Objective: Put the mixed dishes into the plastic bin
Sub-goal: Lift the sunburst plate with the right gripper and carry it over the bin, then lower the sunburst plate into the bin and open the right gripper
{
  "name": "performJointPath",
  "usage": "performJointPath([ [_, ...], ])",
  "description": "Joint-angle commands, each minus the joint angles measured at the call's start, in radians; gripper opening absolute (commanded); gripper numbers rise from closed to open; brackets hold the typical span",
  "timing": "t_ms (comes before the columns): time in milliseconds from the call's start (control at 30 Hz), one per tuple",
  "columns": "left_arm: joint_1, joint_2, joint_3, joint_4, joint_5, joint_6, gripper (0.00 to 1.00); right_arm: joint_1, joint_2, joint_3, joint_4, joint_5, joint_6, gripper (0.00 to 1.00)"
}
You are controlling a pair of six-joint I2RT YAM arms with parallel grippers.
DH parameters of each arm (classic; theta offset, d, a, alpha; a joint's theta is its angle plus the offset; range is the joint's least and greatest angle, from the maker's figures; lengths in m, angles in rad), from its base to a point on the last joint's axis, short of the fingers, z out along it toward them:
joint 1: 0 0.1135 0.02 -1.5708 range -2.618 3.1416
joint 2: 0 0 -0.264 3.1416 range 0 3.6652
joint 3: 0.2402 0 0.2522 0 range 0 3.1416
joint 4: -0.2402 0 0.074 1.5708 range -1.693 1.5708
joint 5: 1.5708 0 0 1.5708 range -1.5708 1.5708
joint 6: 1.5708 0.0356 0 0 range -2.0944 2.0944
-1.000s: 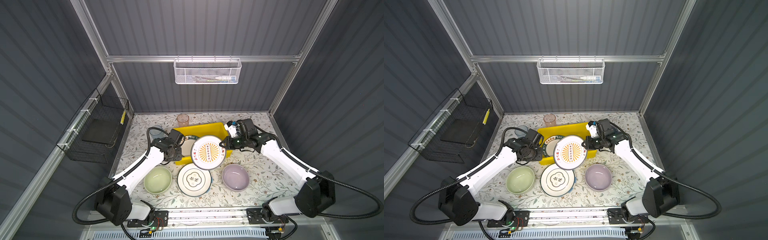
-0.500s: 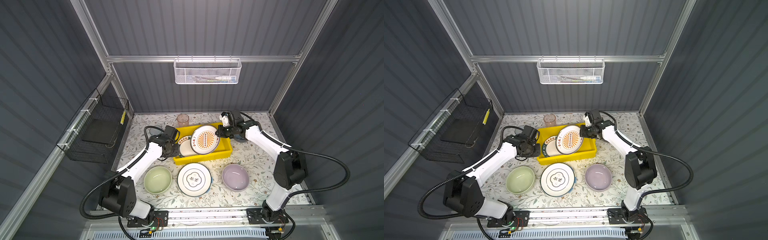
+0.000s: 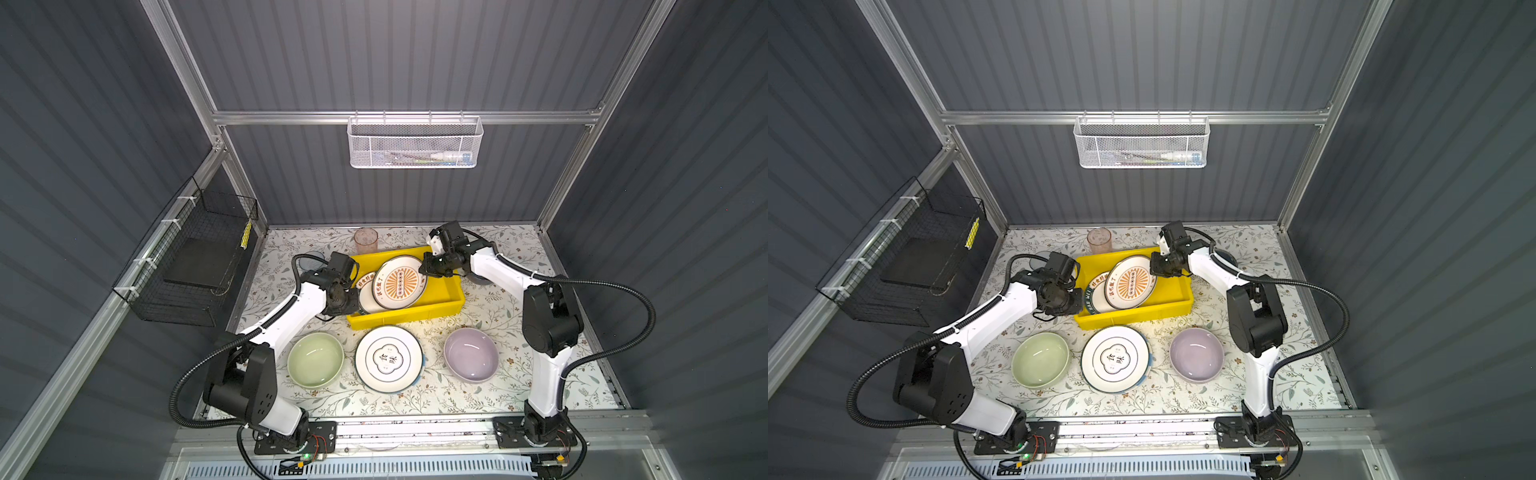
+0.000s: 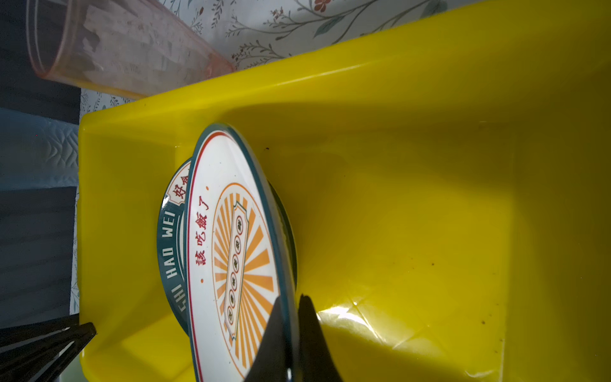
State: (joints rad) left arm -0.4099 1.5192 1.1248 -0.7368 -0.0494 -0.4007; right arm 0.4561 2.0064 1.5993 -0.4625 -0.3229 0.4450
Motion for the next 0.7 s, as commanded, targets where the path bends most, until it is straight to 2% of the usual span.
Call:
performJointPath([
  [0,0.003,0.015,-0.020,0.006,0.026,0.020,0.19,0.018,0.002,0.027,0.025,-0.052,0.014,0.00],
  [433,0.003,0.018,-0.025,0.019,0.031,0.004,0.14,0.053,0.079,0.059,0.057,-0.100,0.046,0.03],
  [667,0.003,0.025,-0.022,0.022,0.033,-0.009,0.13,0.068,0.095,0.062,0.045,-0.068,0.034,0.20],
])
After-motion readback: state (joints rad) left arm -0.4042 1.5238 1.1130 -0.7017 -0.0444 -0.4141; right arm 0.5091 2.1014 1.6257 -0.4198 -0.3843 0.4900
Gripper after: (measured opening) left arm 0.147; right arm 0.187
